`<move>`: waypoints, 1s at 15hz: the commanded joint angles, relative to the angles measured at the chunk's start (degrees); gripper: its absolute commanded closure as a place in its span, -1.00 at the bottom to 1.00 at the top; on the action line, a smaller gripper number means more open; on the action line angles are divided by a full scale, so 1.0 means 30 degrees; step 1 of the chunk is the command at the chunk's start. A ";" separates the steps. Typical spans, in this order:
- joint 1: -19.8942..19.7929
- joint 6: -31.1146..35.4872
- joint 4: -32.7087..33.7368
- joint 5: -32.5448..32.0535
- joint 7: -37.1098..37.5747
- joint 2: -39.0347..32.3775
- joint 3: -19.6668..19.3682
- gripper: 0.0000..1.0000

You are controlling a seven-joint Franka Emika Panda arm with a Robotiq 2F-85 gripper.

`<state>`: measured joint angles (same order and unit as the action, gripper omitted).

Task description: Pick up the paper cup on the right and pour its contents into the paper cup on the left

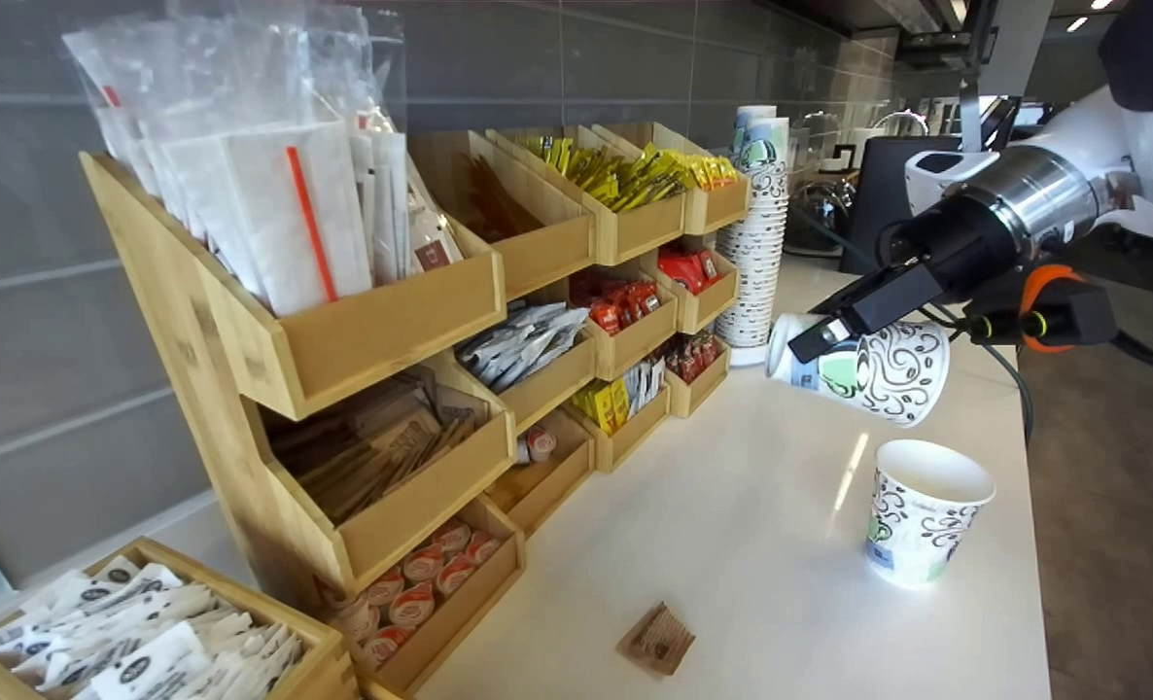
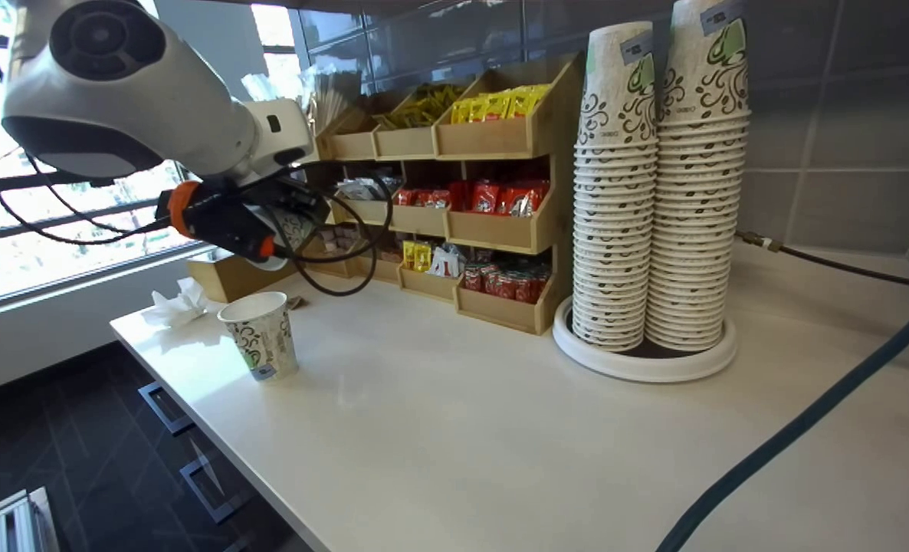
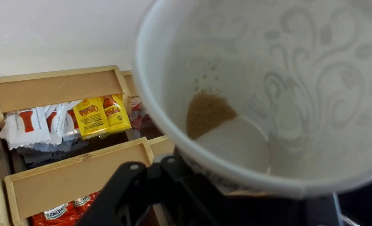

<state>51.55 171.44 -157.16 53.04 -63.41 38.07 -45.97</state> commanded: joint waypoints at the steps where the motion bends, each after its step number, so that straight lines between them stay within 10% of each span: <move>1: 0.0472 -0.0895 -0.0002 0.1590 -0.2400 0.0975 -0.0641 0.17; 15: -0.0048 -0.1193 -0.0025 0.6456 -0.7159 0.0841 -0.0304 0.17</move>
<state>51.99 168.65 -157.23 68.10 -80.00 39.35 -47.35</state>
